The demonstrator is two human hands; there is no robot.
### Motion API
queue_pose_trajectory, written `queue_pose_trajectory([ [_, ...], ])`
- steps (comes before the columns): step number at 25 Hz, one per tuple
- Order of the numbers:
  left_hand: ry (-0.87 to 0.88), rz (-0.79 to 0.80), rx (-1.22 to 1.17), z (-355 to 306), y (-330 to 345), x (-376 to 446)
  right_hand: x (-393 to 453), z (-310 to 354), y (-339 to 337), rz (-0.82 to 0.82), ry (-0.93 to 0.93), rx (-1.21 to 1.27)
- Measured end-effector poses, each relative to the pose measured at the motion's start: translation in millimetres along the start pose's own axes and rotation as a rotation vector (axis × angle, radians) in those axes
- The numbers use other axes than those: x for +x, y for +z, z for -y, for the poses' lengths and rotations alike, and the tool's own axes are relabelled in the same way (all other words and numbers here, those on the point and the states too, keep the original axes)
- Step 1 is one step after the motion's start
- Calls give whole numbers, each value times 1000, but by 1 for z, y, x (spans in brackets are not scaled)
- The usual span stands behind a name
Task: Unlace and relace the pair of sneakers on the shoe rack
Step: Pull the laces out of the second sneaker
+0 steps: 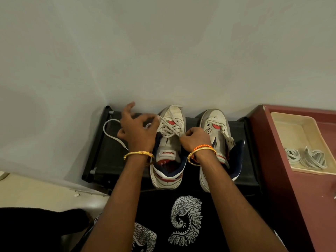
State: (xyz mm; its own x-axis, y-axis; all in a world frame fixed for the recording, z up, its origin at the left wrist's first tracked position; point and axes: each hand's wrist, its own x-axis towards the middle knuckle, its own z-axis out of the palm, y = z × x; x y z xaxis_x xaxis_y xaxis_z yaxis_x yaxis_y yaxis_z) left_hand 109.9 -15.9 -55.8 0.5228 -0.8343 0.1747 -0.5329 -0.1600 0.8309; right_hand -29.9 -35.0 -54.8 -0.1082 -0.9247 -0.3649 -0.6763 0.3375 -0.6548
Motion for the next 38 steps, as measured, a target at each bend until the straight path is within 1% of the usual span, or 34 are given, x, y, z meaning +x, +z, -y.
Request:
queue_pose_trajectory([
  [3, -256, -341, -413, 10, -23, 18, 1, -1, 0, 8, 1, 6],
  [4, -344, -426, -499, 10, -29, 20, 1, -1, 1, 9, 0, 1],
  [5, -432, -470, -566, 10, -31, 21, 2, -1, 2, 7, -2, -7],
  [6, -491, -464, -650, 7, -32, 20, 2, -1, 2, 3, -5, -15],
  [7, -515, -421, -745, 1, -31, 17, 2, -1, 3, -1, -6, -19],
  [8, -498, -341, -812, -7, -28, 13, 3, -1, 4, -5, -5, -19],
  [9, -431, -230, -789, -14, -24, 8, 3, -2, 4, -6, -3, -17],
  [10, -306, -80, -603, -19, -19, 3, 3, -2, 3, -3, -2, -17],
  [12, 29, 250, 71, -20, -5, -8, 3, -3, 2, 4, -9, -20],
  [13, 154, 379, 347, -17, 3, -14, 2, -2, 1, 4, -15, -22],
  [14, 235, 471, 540, -16, 11, -18, 2, -2, 0, 7, -18, -22],
  [15, 283, 505, 654, -17, 18, -21, 1, -2, -1, 11, -20, -22],
  [17, 296, 481, 691, -19, 25, -20, 1, -1, -2, 21, -18, -20],
  [22, 160, 423, 474, -15, 22, -17, 1, 1, -1, 19, 1, 0],
  [24, 96, 347, 332, -13, 18, -15, 1, 1, -1, 33, 8, 7],
  [27, 33, 132, 46, -15, 6, -8, 0, 1, -2, 34, 4, -1],
  [29, -14, -43, -226, -17, -5, -2, 0, 1, -3, 41, 6, 5],
  [31, -136, -278, -472, -16, -16, 7, -2, 1, -4, 49, 0, 7],
  [32, -228, -397, -599, -14, -21, 12, -2, 1, -4, 49, -6, 2],
  [33, -317, -480, -745, -13, -25, 16, -2, 1, -4, 48, -13, -3],
  [34, -387, -500, -873, -13, -27, 18, -2, 0, -4, 47, -18, -6],
  [35, -418, -441, -932, -15, -29, 18, -1, 0, -3, 45, -19, -5],
  [36, -387, -332, -885, -18, -28, 15, -1, 0, -2, 45, -18, -4],
  [37, -290, -185, -702, -20, -25, 10, 0, 0, -1, 46, -18, -6],
  [38, -144, -6, -410, -21, -20, 3, 0, 0, -1, 48, -20, -10],
])
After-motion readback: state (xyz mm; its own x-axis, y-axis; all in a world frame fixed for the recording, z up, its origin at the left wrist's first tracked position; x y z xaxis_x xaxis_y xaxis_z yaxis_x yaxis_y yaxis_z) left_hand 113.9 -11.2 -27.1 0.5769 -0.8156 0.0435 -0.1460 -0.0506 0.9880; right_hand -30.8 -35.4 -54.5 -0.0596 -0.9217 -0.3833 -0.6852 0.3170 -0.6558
